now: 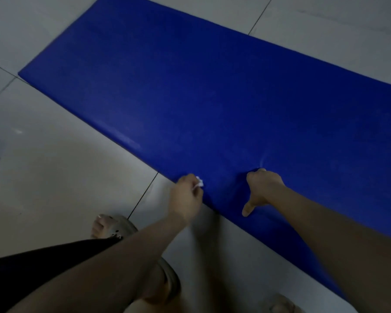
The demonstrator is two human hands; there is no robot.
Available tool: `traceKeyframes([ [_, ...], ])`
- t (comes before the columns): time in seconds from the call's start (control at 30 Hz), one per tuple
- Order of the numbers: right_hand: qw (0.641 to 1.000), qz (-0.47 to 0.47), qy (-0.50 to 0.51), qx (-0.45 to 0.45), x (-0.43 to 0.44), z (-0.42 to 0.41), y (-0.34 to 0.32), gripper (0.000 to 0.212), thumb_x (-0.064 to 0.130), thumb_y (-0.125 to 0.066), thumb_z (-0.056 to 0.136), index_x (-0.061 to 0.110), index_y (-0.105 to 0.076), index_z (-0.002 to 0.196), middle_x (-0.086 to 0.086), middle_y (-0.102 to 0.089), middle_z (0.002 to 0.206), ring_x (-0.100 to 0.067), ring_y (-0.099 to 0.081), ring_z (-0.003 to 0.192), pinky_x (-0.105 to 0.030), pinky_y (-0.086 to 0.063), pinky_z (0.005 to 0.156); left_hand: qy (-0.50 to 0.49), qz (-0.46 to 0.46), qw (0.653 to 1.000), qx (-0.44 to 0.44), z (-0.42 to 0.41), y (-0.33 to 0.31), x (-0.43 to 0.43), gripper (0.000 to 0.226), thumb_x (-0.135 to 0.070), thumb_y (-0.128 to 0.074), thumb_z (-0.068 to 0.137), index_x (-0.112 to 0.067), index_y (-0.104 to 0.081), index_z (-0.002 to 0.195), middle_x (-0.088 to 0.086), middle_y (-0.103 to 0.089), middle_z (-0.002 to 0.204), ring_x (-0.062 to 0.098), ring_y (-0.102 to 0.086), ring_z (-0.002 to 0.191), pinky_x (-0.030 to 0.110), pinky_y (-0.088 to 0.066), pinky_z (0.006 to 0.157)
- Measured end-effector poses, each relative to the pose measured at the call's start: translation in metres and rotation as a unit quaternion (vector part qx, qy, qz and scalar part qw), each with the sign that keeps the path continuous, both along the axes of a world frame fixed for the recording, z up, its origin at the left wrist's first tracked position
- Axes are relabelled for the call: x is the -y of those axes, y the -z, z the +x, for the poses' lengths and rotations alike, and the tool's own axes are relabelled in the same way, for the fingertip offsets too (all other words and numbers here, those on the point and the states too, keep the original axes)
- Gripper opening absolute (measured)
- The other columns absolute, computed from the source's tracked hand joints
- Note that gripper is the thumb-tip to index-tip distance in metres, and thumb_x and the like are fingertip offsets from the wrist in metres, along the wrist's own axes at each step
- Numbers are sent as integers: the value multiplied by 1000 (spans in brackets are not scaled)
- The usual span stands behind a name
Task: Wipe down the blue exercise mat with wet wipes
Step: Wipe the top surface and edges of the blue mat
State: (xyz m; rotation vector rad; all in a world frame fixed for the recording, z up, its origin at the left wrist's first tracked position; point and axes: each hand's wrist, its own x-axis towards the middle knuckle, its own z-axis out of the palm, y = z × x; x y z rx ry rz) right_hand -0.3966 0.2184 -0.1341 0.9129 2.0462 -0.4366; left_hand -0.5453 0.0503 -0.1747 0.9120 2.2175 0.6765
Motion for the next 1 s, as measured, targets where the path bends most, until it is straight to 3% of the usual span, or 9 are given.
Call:
traceKeyframes([
  [0.17, 1000, -1, 2, -6, -1, 2, 2, 95, 68, -88, 53, 17, -48, 123, -7, -49, 122, -20, -51, 95, -33, -49, 77, 131, 15, 991, 6, 61, -4, 2, 7, -18, -56, 99, -24, -60, 101, -5, -61, 111, 7, -59, 103, 26, -50, 91],
  [0.3, 1000, -3, 5, -10, -2, 2, 3, 96, 69, -87, 52, 17, -49, 123, -6, -48, 118, -20, -52, 94, -33, -50, 75, 211, 2, 975, -68, 28, 0, -1, 6, -23, -54, 100, -24, -55, 93, -2, -60, 104, 13, -57, 94, 30, -48, 83],
  [0.43, 1000, -3, 9, -11, 0, 3, 2, 97, 70, -87, 51, 16, -49, 123, -5, -44, 111, -20, -53, 92, -33, -50, 73, 82, -17, 984, -154, -54, 4, -2, 21, -29, -51, 103, -14, -63, 95, 2, -64, 95, 17, -61, 84, 34, -52, 79],
  [0.5, 1000, -4, 5, -12, 0, 4, 2, 97, 71, -87, 51, 16, -49, 122, -5, -46, 113, -21, -54, 94, -33, -51, 75, -4, -23, 988, -154, -76, 4, 0, 27, -37, -51, 104, -16, -62, 89, -4, -65, 88, 9, -61, 79, 27, -53, 75],
  [0.57, 1000, -1, 3, -13, 0, 3, 1, 96, 71, -87, 51, 17, -50, 121, -5, -47, 113, -21, -54, 94, -33, -51, 75, -29, -16, 990, -135, -74, 5, 1, 23, -35, -54, 103, -18, -62, 90, -8, -66, 90, 4, -62, 82, 18, -49, 76],
  [0.67, 1000, -1, 3, -15, -1, 2, 2, 93, 70, -87, 52, 17, -51, 118, -5, -46, 110, -20, -54, 93, -33, -50, 72, -25, -5, 996, -80, -51, 3, 2, 21, -33, -54, 104, -20, -62, 89, -11, -66, 89, 2, -63, 81, 13, -46, 73],
  [0.73, 1000, -5, 5, -18, -1, 3, 3, 92, 69, -88, 52, 17, -51, 118, -4, -46, 110, -20, -54, 92, -32, -49, 71, 4, -9, 997, -74, -31, 5, 5, 22, -31, -52, 104, -20, -60, 87, -6, -65, 83, 4, -61, 75, 20, -47, 69],
  [0.83, 1000, -5, 4, -23, -1, 6, 4, 94, 70, -87, 52, 17, -50, 120, -4, -44, 110, -20, -53, 94, -32, -49, 73, 38, -19, 998, -56, 11, 8, 11, 9, -24, -54, 101, -22, -60, 95, -3, -63, 91, 8, -60, 79, 28, -52, 74],
  [1.0, 1000, -3, 1, -22, -1, 5, 4, 94, 70, -87, 51, 17, -49, 118, -5, -45, 111, -21, -55, 95, -34, -53, 77, 95, -29, 995, -20, 65, 3, 13, 8, -24, -50, 102, -27, -57, 97, -8, -61, 97, 5, -58, 85, 24, -50, 77],
])
